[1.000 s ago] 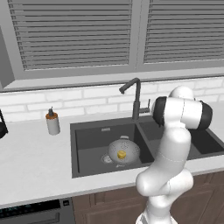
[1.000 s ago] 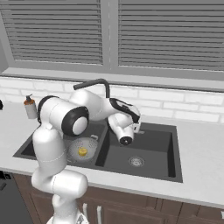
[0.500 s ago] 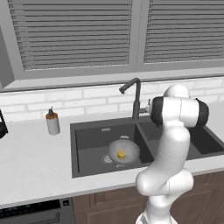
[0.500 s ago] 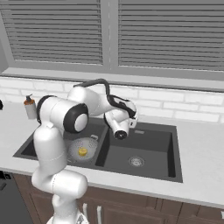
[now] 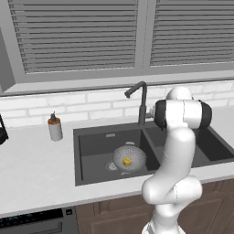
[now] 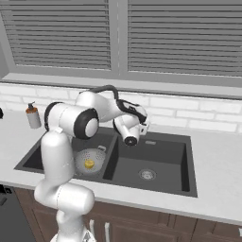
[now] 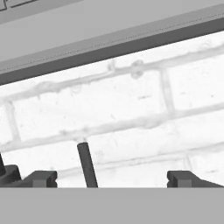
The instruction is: Put the colander in the sink, put the kiwi in the colander, and turn on the sink faucet and pour water over the colander.
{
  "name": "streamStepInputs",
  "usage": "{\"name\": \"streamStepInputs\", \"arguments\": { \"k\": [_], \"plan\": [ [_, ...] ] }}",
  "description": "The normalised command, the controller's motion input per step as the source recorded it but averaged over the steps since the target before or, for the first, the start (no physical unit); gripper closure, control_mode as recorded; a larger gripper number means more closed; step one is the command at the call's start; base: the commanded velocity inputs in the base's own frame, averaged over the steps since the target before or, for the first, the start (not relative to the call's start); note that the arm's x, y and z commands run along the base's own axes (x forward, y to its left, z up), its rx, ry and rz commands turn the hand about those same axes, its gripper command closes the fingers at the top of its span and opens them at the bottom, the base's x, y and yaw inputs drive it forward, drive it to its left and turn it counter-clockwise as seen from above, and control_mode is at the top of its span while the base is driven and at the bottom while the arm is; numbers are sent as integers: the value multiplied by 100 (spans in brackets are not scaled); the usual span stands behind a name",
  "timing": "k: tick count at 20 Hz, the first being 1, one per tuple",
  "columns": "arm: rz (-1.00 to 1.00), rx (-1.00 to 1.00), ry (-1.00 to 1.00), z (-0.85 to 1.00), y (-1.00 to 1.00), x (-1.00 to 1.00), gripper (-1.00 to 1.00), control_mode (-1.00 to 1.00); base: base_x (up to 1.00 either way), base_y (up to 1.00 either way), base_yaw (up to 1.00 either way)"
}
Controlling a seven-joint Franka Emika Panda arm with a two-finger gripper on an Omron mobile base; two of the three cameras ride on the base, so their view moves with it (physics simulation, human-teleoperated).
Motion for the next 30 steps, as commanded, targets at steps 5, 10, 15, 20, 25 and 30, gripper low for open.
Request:
{"name": "streamStepInputs", "arguments": {
  "k": [5,10,15,20,25,30],
  "plan": [
    [0,0,3,-6,0,36,-100,-100,0,0,0],
    [0,0,7,0,0,6,-100,-100,0,0,0],
    [0,0,5,-1,0,12,-100,-100,0,0,0],
    [0,0,4,0,0,6,-100,-100,0,0,0],
    [0,0,0,0,0,0,-100,-100,0,0,0],
    [0,0,0,0,-21,5,-100,-100,0,0,0]
  ]
}}
